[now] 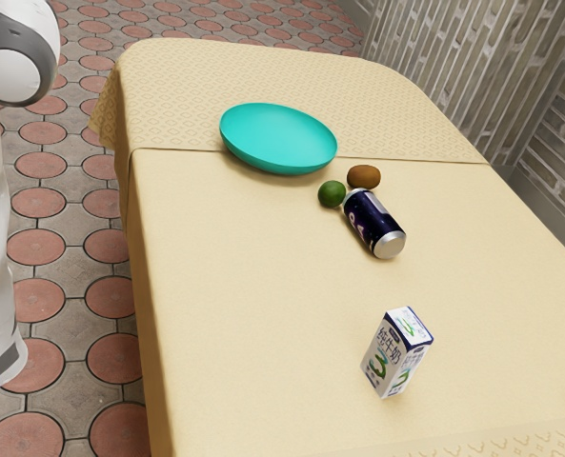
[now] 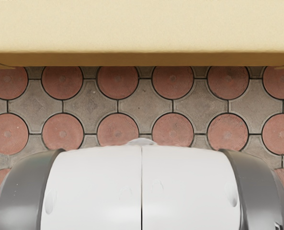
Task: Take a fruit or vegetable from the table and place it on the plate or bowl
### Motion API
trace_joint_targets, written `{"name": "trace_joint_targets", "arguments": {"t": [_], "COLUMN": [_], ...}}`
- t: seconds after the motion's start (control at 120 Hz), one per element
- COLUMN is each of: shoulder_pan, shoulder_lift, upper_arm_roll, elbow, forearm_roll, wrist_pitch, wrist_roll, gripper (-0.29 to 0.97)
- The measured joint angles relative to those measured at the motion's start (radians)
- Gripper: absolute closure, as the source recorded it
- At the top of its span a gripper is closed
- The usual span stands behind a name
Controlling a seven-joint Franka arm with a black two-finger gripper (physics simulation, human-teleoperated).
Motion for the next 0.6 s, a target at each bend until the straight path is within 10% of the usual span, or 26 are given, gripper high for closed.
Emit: {"name": "trace_joint_targets", "arguments": {"t": [0.6], "shoulder_pan": [0.0], "shoulder_lift": [0.0], "upper_arm_roll": [0.0], "elbow": [-0.289], "forearm_roll": [0.0], "wrist_pitch": [0.243], "wrist_roll": [0.0], "gripper": [0.0]}}
